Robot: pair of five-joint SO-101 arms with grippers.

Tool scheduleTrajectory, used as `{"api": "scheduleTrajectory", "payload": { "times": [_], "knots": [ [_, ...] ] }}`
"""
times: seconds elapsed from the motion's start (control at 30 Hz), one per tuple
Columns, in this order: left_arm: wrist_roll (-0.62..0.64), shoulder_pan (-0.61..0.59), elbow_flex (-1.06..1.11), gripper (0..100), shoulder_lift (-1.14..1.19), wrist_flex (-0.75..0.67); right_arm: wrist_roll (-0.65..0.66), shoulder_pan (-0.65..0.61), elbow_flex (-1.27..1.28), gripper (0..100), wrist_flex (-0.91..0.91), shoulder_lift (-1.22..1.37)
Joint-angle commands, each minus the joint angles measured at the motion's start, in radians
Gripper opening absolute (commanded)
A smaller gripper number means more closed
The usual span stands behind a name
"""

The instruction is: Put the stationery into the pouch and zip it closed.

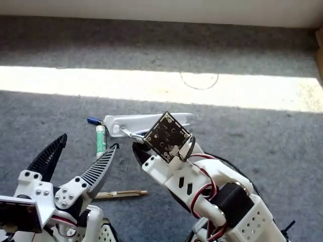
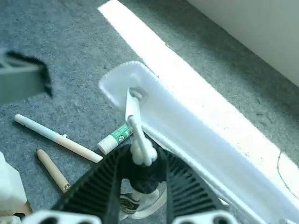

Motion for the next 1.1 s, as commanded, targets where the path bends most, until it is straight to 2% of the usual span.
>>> {"api": "scheduleTrajectory", "payload": {
  "times": [0.0,0.17,0.27,0.47,0.77,1.07],
  "knots": [
    [0.031,-0.013,-0.076,34,0.180,0.003,0.012,-0.018,-0.005,0.6,0.008,-0.013],
    [0.031,-0.015,-0.084,34,0.311,-0.002,0.012,-0.053,-0.004,0.6,0.008,-0.013],
    [0.029,-0.016,-0.081,34,0.314,0.005,0.012,-0.050,-0.004,0.6,0.008,-0.013],
    [0.025,-0.130,-0.081,26,0.315,0.005,0.012,-0.050,-0.004,0.6,0.008,-0.013],
    [-0.002,-0.133,-0.087,26,0.312,0.055,0.012,-0.050,-0.004,0.6,0.008,-0.013],
    [-0.006,0.010,-0.090,26,0.321,0.112,0.012,-0.050,-0.004,0.6,0.008,-0.013]
  ]
}}
